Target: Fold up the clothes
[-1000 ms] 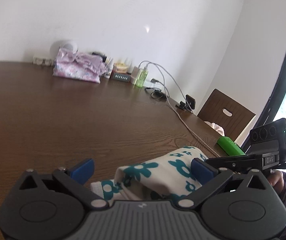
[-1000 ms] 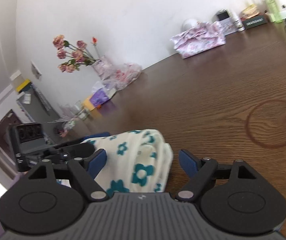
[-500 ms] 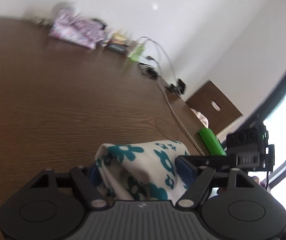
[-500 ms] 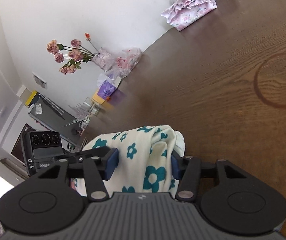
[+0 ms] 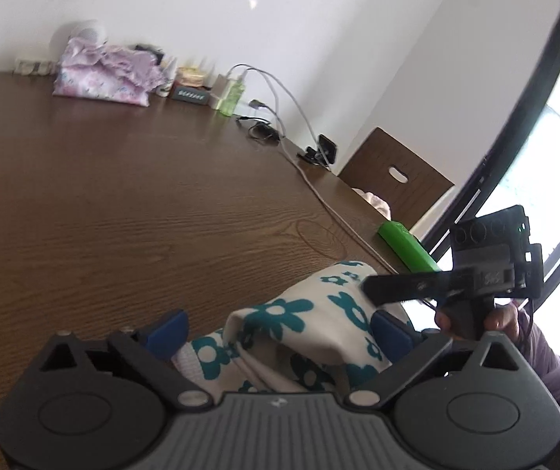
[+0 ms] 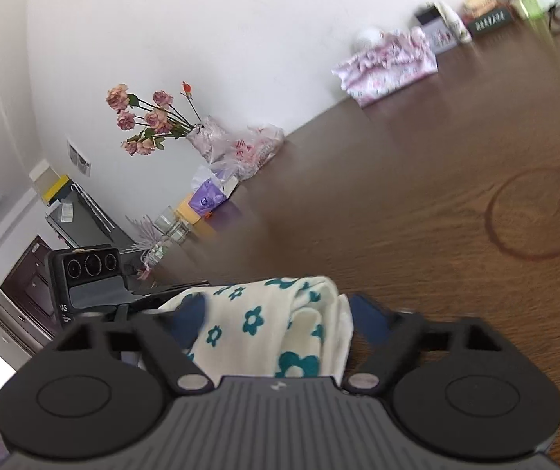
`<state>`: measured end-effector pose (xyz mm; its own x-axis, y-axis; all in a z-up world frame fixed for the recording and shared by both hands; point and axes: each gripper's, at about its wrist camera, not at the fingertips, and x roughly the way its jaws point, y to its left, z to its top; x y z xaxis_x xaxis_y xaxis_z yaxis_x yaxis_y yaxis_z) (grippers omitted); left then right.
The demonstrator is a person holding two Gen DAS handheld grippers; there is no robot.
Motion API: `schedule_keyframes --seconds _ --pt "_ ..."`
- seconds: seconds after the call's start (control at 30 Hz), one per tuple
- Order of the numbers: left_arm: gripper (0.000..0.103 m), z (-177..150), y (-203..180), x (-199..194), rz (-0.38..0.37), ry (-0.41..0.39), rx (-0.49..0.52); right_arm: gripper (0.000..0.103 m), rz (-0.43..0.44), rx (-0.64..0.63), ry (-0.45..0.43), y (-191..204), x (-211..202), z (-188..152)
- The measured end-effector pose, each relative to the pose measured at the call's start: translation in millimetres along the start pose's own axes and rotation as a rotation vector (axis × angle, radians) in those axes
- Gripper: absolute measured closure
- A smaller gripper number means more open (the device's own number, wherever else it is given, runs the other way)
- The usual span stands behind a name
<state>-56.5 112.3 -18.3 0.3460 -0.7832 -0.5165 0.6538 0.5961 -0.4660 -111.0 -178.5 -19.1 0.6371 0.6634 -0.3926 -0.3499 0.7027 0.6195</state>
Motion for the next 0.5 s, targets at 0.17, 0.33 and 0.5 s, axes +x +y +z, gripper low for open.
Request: schedule_keyframes --seconds 0.17,0.33,0.5 --pt "0.01 -5.1 -0.2 -2.5 0.094 -0.029 -0.049 0.055 -0.07 0.012 0.033 8.1 17.1 -2.1" --pt "0.016 -3.4 -30.0 -33.0 0.308 -0.171 0.013 0.055 -0.182 -0.146 0.024 36.6 19.3 -6.9" --pt "0.063 -6.2 -84.6 -44.0 0.431 -0.274 0.154 0.055 -0.257 -0.218 0.012 51.9 20.5 -13.3"
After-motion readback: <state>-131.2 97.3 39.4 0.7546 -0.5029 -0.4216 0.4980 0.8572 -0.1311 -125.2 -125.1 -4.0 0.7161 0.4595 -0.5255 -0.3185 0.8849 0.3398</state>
